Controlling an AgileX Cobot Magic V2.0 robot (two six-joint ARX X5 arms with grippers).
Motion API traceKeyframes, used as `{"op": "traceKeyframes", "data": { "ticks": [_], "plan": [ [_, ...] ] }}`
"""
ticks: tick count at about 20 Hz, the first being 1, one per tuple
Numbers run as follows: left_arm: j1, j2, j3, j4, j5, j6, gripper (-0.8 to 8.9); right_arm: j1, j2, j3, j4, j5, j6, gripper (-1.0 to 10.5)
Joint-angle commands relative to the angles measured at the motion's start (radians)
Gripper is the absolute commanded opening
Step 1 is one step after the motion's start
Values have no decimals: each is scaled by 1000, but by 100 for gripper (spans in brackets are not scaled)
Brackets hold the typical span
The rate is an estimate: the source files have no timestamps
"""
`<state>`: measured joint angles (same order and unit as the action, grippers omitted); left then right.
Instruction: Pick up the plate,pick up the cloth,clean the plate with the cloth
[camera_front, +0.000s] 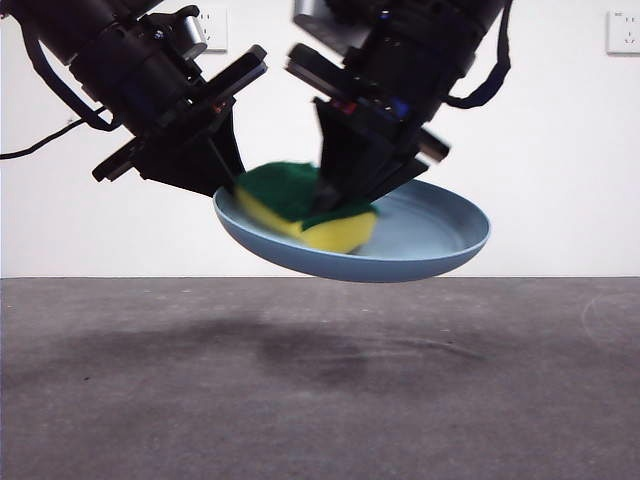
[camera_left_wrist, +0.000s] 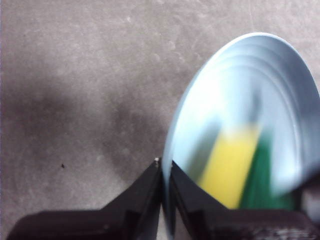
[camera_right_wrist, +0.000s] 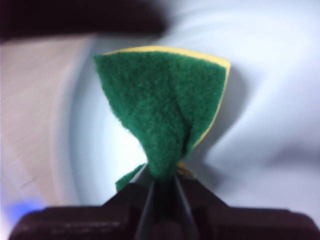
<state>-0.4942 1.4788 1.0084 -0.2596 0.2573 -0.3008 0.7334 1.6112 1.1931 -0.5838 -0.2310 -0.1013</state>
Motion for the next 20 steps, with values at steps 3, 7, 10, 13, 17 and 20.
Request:
{"op": "traceKeyframes", "data": {
  "ticks": [3, 7, 10, 13, 17, 20],
  "plan": [
    [-1, -7, -5, 18, 14, -37, -8, 30, 14, -3, -223, 186, -46, -12],
    [-10, -22, -5, 0, 58, -37, -8, -34, 5, -3, -245, 621, -49, -12],
    [-34, -22, -5, 0, 91, -37, -8, -85, 2, -3, -59, 651, -48, -12],
    [-70, -22, -5, 18, 86, -37, -8, -113, 2, -3, 121, 367, -45, -12],
    [-73, -22, -5, 99, 68, -68, -8, -106, 3, -3, 142, -71, -2, -12],
    [-54, -22, -5, 158, 28, -97, -8, -83, 3, -3, 20, -186, -5, -12]
  ]
}}
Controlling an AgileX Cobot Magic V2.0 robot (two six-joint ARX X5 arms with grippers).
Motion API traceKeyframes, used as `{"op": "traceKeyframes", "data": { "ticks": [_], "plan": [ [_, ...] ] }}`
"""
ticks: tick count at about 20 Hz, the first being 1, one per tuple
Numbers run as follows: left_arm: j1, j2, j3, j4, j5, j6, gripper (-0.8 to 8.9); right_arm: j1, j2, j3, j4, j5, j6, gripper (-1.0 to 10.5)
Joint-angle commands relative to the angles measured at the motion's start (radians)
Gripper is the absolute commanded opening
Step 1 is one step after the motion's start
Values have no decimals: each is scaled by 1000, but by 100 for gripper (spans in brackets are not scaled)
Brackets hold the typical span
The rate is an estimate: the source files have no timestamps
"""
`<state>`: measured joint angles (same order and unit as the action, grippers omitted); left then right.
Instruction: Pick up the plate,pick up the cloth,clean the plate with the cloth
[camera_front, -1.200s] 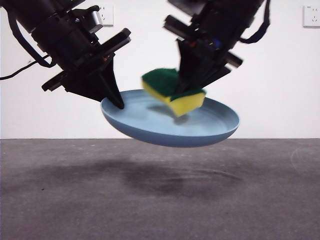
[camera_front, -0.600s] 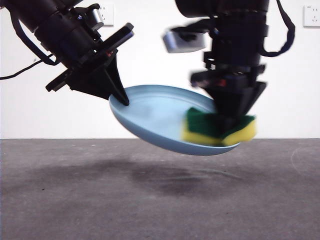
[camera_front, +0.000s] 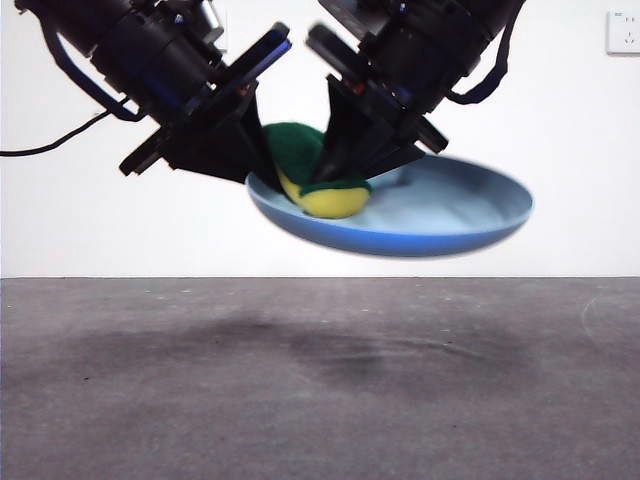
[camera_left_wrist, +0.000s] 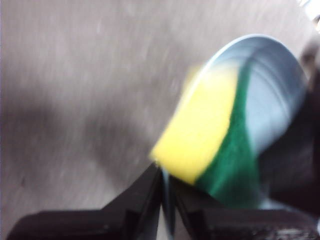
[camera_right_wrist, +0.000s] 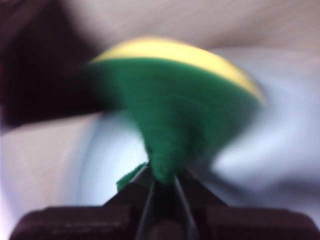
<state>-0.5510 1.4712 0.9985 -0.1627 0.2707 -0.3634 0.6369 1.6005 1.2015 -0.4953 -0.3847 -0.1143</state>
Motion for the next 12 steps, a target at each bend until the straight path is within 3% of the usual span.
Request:
{"op": "traceKeyframes", "data": {
  "ticks": [1, 2, 3, 7, 8, 9, 10, 12],
  "plan": [
    [8, -14, 5, 70, 16, -35, -8, 14, 14, -11, -142, -25, -6, -12],
    [11, -14, 5, 71, 16, -37, -8, 14, 14, -11, -208, 7, -26, -12],
    [16, -14, 5, 66, 20, -37, -8, 14, 14, -11, -282, 113, -43, -12],
    [24, -14, 5, 11, 26, -33, -8, -1, 13, -11, -347, 669, -43, -12],
    [23, -14, 5, -1, 29, -29, -8, -10, 13, -11, -307, 760, -44, -12],
    [20, -14, 5, -12, 45, -29, -8, -22, 13, -11, -227, 823, -43, -12],
    [19, -14, 5, -14, 57, -27, -8, -31, 13, -11, -135, 829, -41, -12],
    [7, -14, 5, -13, 60, -24, -8, -44, 13, -11, 53, 760, -32, -12]
  ]
}}
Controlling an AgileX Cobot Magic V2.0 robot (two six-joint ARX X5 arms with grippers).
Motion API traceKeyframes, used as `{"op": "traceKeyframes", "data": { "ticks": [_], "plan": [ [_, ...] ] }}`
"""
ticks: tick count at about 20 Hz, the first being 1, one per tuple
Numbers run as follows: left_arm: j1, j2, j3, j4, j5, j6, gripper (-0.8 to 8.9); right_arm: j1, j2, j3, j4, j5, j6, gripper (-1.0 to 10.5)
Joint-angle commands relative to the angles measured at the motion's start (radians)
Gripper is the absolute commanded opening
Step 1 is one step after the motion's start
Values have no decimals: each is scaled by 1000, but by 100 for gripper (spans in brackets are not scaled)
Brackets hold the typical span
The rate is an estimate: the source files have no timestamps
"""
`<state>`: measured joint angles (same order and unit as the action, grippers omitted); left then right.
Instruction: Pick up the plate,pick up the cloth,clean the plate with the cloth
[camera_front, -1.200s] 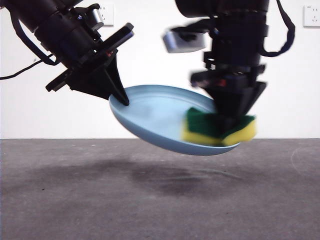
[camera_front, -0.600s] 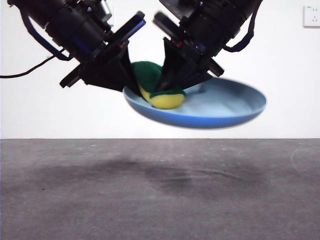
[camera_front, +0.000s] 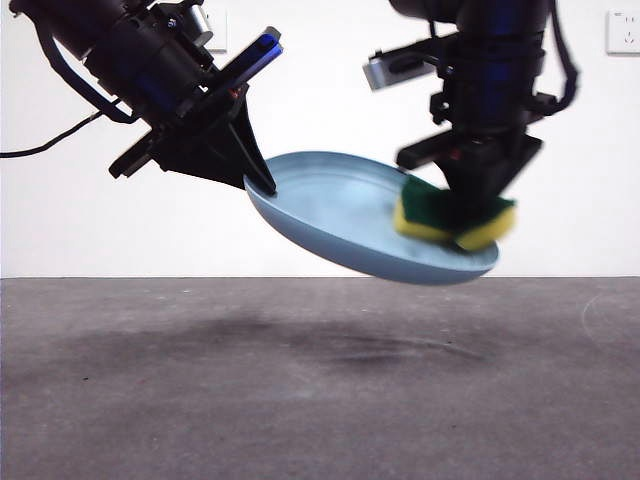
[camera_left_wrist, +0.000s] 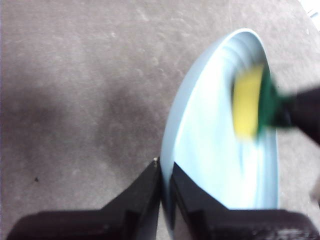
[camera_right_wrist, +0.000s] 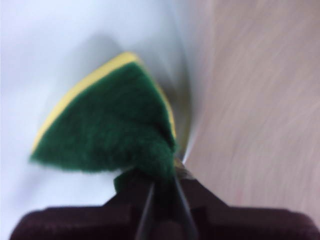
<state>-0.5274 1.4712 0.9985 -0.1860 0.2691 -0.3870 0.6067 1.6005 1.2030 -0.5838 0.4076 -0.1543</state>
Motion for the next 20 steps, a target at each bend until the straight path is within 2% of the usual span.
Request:
{"op": "traceKeyframes", "data": {
  "ticks": [1, 4, 5, 7, 9, 10, 11, 16, 20],
  "plan": [
    [-17, -14, 5, 9, 60, 8, -8, -19, 13, -13, 220, -117, 7, -12],
    [-17, -14, 5, -27, 3, 58, -8, -19, 10, -13, 361, -441, 7, -12],
    [-16, -14, 5, -61, -61, 93, -8, -18, -3, -13, 368, -537, 7, -12],
    [-13, -14, 5, -151, -254, 172, -8, -17, -30, -13, 365, -649, 8, -12],
    [1, -14, 5, -228, -464, 248, -8, -17, -78, -13, 341, -671, 31, -12],
    [13, -14, 5, -251, -527, 274, -8, -17, -102, -13, 332, -669, 34, -12],
    [32, -14, 4, -257, -546, 289, -8, -18, -134, -13, 317, -668, 34, -12],
    [160, 16, 4, -226, -417, 287, -8, -19, -306, -13, 263, -663, 33, -12],
    [222, 119, 4, -237, -347, 288, -8, -19, -417, -13, 244, -663, 34, -12]
  ]
}}
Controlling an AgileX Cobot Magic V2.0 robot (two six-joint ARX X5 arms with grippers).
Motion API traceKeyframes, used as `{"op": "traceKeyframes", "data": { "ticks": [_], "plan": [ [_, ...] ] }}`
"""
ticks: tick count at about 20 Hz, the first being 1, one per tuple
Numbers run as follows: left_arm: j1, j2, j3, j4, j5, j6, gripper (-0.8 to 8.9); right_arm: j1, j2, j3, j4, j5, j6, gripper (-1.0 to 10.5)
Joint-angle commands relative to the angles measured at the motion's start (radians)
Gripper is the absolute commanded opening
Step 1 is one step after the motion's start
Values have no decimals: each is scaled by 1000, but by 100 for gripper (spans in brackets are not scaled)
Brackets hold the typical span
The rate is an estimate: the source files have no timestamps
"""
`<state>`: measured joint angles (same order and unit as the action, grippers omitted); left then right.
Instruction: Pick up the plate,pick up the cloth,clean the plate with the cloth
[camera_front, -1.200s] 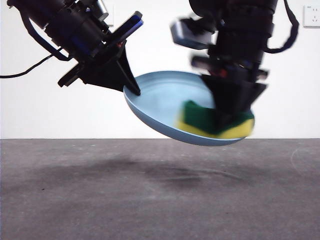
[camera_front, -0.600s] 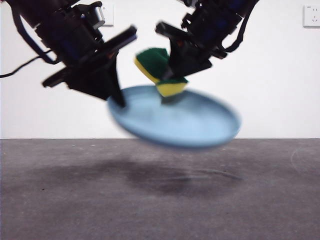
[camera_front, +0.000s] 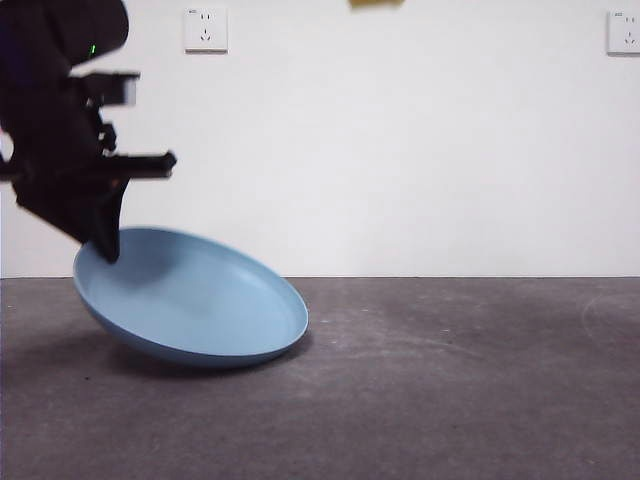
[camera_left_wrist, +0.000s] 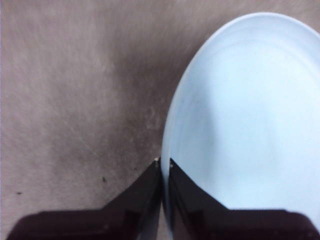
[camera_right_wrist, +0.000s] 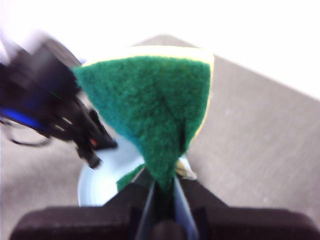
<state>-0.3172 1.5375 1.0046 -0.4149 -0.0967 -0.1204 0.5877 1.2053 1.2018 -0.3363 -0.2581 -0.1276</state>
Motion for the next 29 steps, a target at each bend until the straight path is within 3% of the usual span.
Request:
{"op": "traceKeyframes", "data": {
  "ticks": [1, 3, 6, 8, 12, 25, 27, 29],
  "plan": [
    [18, 86, -2, -9, 31, 20, -2, 0, -44, -11, -8, 5, 7, -12],
    [18, 138, -2, -14, 32, 20, 15, 0, -73, -11, -17, 32, 7, -12],
    [16, 152, -2, -19, 41, 20, 334, 0, -80, -11, -43, 139, 12, -12],
    [16, 145, -2, -17, 59, 20, 455, 0, -69, -11, -69, 235, 58, -12],
    [12, 109, -2, -21, 92, 15, 454, 0, -7, -11, -112, 348, 154, -12],
    [-87, -284, -1, -82, 107, -9, 440, -19, 402, -11, -193, 332, 228, 6],
    [-111, -375, -1, -113, 106, -10, 440, -24, 460, -11, -233, 291, 229, 6],
    [-124, -444, -1, -137, 106, -10, 440, -41, 484, -11, -258, 198, 254, 46]
  ]
}}
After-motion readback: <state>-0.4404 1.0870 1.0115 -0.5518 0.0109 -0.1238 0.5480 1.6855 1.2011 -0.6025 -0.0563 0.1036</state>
